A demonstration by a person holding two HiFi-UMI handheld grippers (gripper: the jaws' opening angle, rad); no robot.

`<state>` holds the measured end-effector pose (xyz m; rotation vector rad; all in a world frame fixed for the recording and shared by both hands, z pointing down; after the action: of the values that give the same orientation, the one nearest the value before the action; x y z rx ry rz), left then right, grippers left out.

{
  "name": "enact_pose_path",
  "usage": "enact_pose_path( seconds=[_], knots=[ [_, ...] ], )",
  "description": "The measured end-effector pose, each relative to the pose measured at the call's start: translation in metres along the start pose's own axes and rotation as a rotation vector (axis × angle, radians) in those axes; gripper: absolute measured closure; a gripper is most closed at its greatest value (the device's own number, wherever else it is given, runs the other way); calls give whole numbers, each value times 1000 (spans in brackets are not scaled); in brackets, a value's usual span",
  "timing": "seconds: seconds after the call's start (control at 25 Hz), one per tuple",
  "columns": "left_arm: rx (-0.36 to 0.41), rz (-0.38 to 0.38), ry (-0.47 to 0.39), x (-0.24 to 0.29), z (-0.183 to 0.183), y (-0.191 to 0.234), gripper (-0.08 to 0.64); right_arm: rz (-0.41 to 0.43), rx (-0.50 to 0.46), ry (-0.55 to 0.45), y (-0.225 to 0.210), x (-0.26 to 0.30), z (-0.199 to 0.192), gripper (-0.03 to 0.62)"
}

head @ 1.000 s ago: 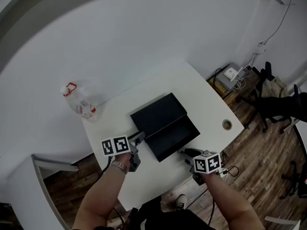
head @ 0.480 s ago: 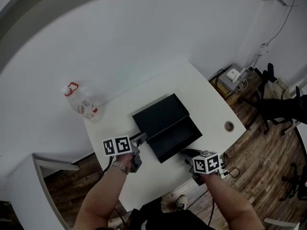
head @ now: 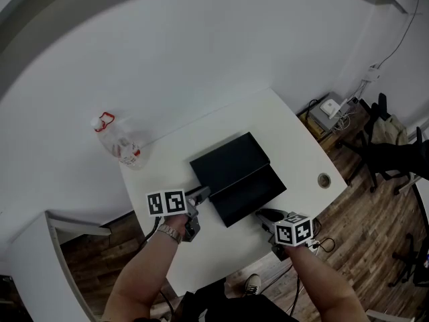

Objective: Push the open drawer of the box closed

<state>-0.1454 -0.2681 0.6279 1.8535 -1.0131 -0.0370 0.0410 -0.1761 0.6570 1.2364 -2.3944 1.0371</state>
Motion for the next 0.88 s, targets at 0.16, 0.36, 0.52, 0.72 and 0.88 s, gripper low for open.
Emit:
enact_pose_path(
  seconds=[0.16, 0.36, 0.52, 0.72, 0.88],
  knots=[
    [-2, -7, 8, 0, -1, 0, 411, 7, -10, 10, 3, 9, 3, 518],
    [-5, -10, 9, 0, -1, 0, 411, -4, 0, 5, 4, 27, 16, 517],
    [-9, -14, 2, -2, -1, 0, 411, -3, 9, -2, 3, 43, 26, 517],
    [-7, -20, 3, -1, -2, -1, 410, -6, 8, -4, 2, 59, 39, 518],
    [-4, -24, 6, -1, -1, -2, 410, -7, 11, -3, 1, 71, 48, 518]
  ],
)
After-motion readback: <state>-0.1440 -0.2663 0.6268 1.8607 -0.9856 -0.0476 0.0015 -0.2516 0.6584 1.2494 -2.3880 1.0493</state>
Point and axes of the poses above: the fingertips, and each gripper's own axes: x forward along the fingers, y to its left, z out of its top, the point moved 1 cm from there along -x, backward along the fingers, and after that the axes turned 12 degrees about -y, right-handed, at the moved point
